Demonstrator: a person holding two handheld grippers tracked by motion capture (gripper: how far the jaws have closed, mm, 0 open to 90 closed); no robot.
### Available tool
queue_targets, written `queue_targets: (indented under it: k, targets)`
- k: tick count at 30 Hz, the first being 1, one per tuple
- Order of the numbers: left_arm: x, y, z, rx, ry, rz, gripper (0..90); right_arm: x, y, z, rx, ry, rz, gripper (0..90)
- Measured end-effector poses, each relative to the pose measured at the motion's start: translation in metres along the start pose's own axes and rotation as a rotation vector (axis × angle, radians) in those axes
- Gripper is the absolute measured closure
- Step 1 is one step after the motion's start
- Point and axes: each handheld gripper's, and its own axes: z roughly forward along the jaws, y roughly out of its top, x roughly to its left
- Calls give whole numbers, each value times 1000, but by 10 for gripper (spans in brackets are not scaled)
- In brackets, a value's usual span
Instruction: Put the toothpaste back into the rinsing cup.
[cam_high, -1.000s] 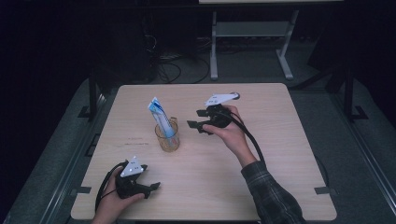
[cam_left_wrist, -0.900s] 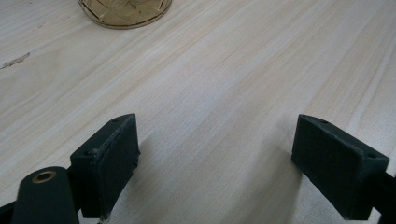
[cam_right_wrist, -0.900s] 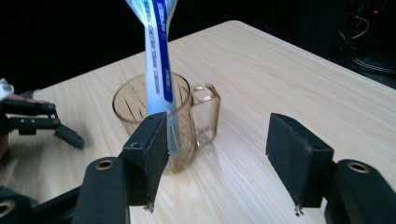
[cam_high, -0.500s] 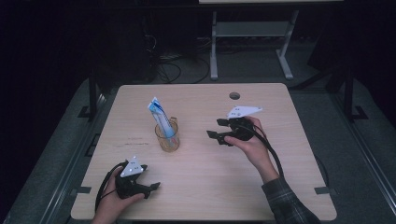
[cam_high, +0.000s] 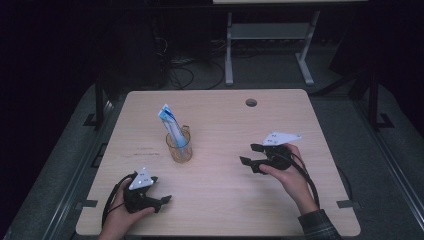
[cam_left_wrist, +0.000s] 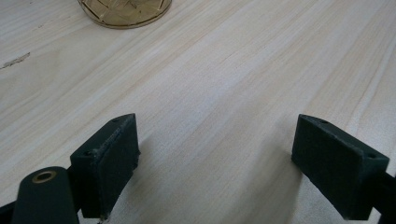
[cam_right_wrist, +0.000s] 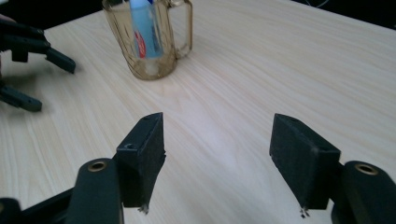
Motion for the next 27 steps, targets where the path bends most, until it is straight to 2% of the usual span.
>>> queue_targets:
  k: [9,19,27]
  targets:
    - [0,0,0,-3,-1,-2,140,-5,-39,-21,50,-64,42,313]
    - [0,-1,-1,0,-1,0,140,-5,-76,-40,134,-133,60,292]
    - [-1,-1,-1,1,-1,1,140,-4,-102,-45,211,-177,62,286]
